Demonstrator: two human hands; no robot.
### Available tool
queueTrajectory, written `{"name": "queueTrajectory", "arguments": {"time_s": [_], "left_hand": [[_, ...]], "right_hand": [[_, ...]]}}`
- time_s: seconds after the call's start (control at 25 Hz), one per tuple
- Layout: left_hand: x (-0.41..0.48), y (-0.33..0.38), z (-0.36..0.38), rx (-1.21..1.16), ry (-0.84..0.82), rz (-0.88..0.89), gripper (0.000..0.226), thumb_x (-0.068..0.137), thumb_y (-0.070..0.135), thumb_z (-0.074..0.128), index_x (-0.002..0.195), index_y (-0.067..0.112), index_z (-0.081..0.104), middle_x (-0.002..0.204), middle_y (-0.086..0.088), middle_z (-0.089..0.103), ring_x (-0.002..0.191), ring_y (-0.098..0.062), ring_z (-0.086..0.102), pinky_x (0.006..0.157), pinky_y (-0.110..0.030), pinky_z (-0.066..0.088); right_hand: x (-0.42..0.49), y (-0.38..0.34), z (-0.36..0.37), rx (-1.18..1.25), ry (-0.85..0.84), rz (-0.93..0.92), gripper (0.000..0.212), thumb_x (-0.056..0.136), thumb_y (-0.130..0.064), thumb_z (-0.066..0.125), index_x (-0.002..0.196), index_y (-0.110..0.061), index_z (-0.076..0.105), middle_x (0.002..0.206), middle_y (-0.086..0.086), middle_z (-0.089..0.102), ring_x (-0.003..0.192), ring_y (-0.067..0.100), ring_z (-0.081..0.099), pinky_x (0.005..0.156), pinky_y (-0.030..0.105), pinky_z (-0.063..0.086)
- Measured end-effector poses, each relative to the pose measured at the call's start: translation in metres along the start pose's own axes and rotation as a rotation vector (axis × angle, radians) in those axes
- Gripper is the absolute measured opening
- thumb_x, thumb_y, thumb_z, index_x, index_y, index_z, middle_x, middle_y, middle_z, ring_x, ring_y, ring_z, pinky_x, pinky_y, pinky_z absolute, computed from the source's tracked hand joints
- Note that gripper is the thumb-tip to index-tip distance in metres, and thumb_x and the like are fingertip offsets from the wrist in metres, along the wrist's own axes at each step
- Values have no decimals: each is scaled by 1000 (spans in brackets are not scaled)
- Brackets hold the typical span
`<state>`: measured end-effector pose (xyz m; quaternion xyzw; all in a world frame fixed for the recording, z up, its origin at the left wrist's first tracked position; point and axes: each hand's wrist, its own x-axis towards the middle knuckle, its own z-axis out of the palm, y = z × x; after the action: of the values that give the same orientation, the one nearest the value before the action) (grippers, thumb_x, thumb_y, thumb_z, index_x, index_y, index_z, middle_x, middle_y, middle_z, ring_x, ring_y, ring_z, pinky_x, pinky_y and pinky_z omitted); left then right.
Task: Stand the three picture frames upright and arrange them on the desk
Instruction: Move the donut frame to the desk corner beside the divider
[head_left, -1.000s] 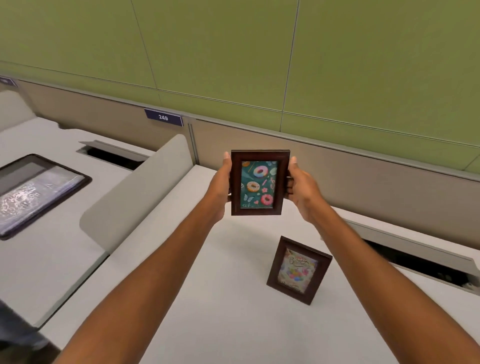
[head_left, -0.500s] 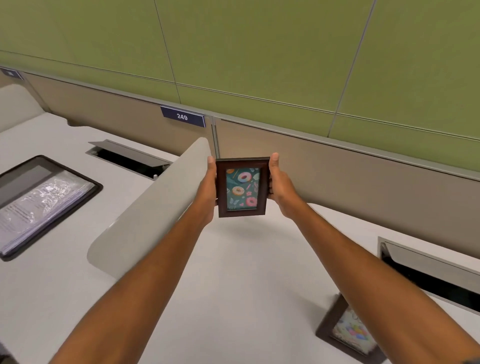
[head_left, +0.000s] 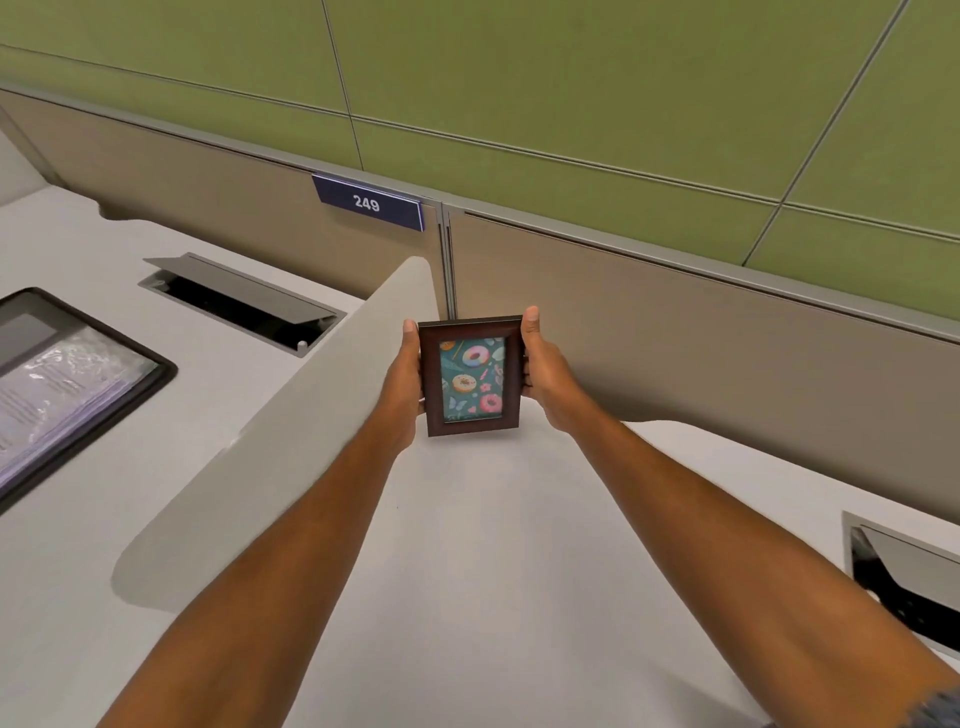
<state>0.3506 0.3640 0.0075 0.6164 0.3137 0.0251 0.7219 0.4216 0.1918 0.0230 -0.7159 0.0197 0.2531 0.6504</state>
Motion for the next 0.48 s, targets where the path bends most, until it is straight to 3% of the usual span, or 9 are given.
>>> {"name": "queueTrajectory", "arguments": {"time_s": [0.12, 0.28, 0.48], "left_hand": [[19, -10, 0, 15, -2, -2, 77, 104, 82, 25, 137, 30, 71, 122, 2, 80, 111, -21, 74, 106, -47, 50], [31, -18, 1, -6, 5, -13, 74, 103, 84, 26, 116, 34, 78, 93, 14, 86, 99, -15, 78, 84, -35, 54], [38, -23, -1, -16, 2, -23, 76, 102, 85, 24, 112, 34, 80, 89, 14, 87, 103, -18, 78, 88, -39, 54]], "right_hand": [[21, 13, -1, -6, 7, 13, 70, 101, -81, 27, 101, -27, 73, 98, 0, 82, 98, 20, 78, 97, 44, 62], [37, 23, -1, -23, 11, 10, 70, 100, -82, 29, 99, -30, 74, 87, -9, 83, 88, 12, 80, 81, 34, 61], [49, 32, 0, -55, 0, -5, 64, 101, -80, 27, 100, -35, 73, 78, -20, 82, 73, 0, 80, 71, 25, 60]]}}
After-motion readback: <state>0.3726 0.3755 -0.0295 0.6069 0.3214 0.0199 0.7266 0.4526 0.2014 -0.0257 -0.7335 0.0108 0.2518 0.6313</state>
